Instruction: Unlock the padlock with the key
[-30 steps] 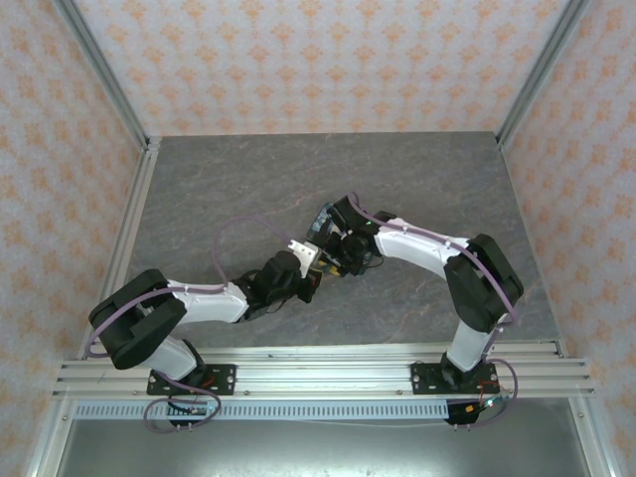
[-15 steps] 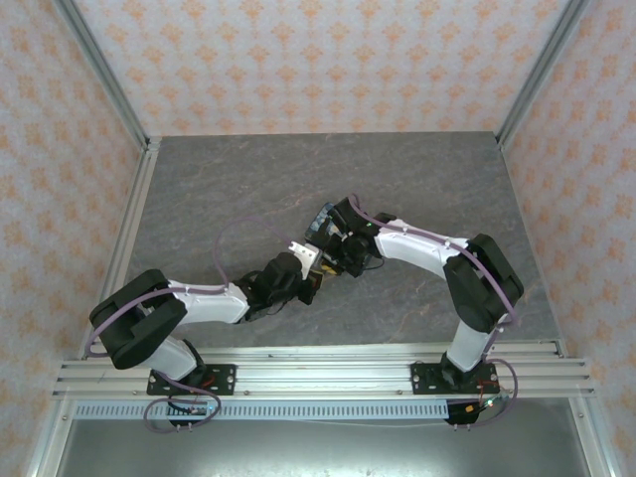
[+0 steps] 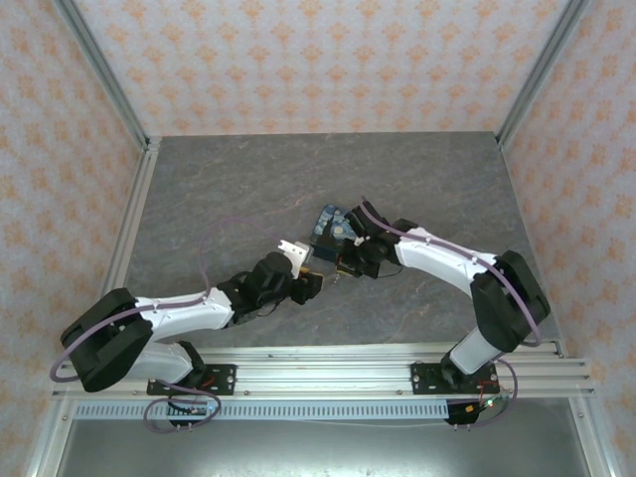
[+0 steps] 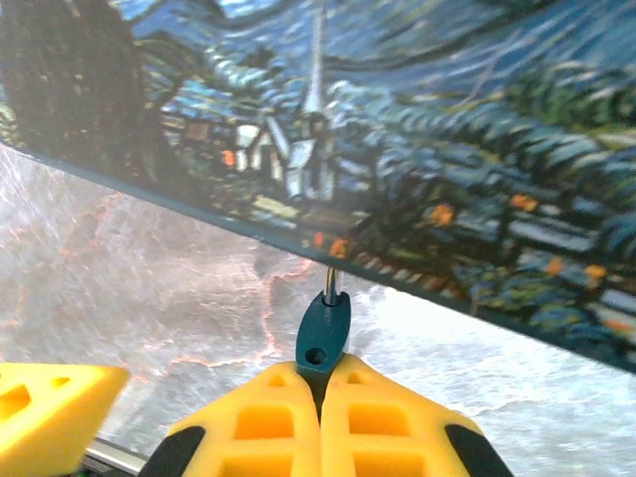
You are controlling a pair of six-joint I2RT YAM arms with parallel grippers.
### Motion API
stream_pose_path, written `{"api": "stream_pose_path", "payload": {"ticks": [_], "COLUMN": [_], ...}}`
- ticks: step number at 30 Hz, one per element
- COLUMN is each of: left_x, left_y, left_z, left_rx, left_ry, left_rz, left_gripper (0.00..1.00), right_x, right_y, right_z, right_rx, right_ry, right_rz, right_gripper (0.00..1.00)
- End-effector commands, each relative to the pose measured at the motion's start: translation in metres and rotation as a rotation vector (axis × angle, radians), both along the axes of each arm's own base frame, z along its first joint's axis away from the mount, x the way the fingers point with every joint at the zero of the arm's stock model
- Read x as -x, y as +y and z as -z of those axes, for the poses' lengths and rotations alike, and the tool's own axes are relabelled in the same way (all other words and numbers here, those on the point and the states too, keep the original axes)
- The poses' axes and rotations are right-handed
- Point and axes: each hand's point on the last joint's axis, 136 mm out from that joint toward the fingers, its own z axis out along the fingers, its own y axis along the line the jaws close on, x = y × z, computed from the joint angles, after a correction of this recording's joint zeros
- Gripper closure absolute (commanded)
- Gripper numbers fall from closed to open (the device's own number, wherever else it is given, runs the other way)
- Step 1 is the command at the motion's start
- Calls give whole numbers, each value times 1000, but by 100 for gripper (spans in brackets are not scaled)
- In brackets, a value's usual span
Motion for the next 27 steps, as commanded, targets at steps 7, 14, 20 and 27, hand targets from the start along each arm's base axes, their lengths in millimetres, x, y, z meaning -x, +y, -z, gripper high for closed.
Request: {"api": "stream_pose_path", "payload": {"ticks": [7, 14, 20, 27], "left_x": [3, 1, 0, -8], "left_y": [16, 17, 15, 1], "left_z": [12, 12, 18, 26], "left_rx": [4, -12, -9, 48], "left_ry": [85, 93, 129, 212], "left_rz": [-121, -136, -147, -156], "left_gripper": [53, 53, 53, 54], "right_x": [-18, -25, -28, -29], "right_y": [-51, -54, -57, -63], "right_z": [10, 15, 14, 7], "right_rx": [160, 143, 151, 227], "right_ry": [-115, -132, -189, -249], "right_rz": [-248, -253, -247, -236], "right_gripper": [100, 100, 100, 100]}}
